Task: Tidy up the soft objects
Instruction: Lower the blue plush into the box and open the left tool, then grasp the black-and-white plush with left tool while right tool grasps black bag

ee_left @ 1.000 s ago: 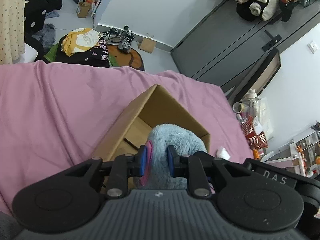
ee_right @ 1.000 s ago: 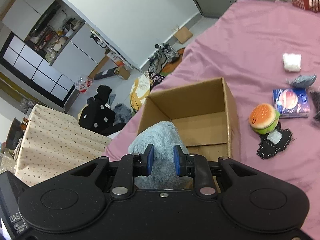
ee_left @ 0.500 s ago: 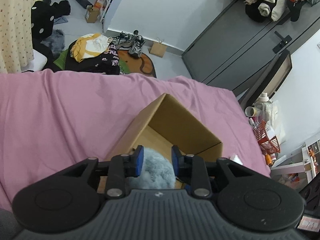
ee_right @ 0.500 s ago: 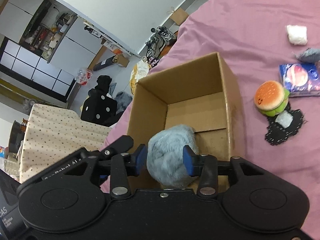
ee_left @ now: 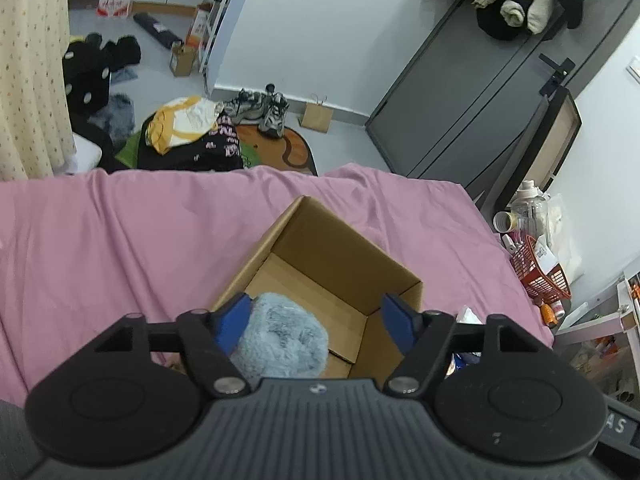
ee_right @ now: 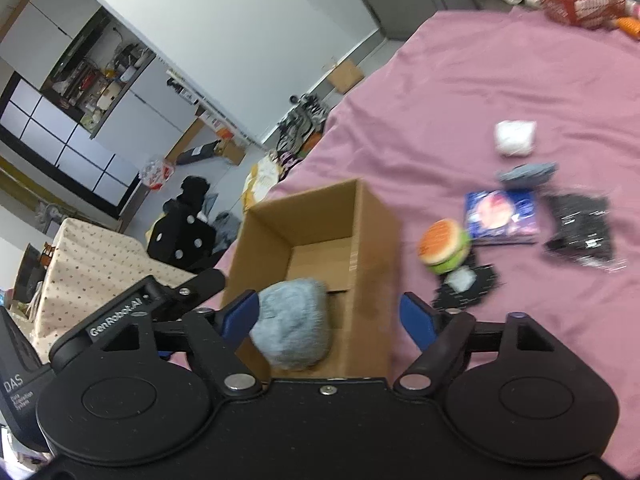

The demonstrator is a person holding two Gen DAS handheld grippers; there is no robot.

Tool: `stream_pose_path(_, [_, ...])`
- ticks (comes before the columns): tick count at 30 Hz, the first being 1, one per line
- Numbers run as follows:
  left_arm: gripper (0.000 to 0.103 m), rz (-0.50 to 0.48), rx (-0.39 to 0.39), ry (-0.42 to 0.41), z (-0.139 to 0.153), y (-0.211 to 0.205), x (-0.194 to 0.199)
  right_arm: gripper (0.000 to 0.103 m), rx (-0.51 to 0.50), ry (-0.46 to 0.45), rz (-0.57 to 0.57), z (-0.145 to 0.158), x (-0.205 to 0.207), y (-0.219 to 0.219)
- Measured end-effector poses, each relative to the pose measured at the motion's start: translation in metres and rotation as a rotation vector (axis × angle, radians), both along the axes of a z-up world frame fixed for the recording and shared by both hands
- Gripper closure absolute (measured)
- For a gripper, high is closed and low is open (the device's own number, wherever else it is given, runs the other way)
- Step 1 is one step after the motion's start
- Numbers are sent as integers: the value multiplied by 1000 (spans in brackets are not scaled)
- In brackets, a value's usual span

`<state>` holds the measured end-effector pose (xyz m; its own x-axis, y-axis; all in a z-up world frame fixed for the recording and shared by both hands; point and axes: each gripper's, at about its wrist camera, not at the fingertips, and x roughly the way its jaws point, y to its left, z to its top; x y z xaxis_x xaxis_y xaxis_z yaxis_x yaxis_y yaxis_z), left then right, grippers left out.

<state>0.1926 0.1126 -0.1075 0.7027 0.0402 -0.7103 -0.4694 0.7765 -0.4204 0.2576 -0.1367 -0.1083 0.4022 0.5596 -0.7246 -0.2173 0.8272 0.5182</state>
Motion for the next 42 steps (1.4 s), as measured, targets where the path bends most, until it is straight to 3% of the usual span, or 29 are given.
stream_pose_path(5, [22, -15, 48, 6, 9, -21, 0, 6, -9, -23, -46, 7, -1, -31])
stream_pose_path(10, [21, -39, 91, 22, 17, -44, 2, 1, -17, -42, -115, 10, 2, -63])
stream_pose_path(19, [21, -82, 126, 34, 27, -85, 10, 0, 22, -53, -220, 9, 15, -115])
stream_pose_path(26, [21, -148, 181, 68, 23, -124, 17, 0, 97, -15, -275, -27, 27, -142])
stream_pose_path(35, [21, -171, 206, 110, 6, -155, 31, 0, 20, -18, -306, -51, 39, -163])
stream_pose_path(42, [21, -182, 250, 119, -6, -177, 41, 0, 43, 5, -308, -63, 48, -174])
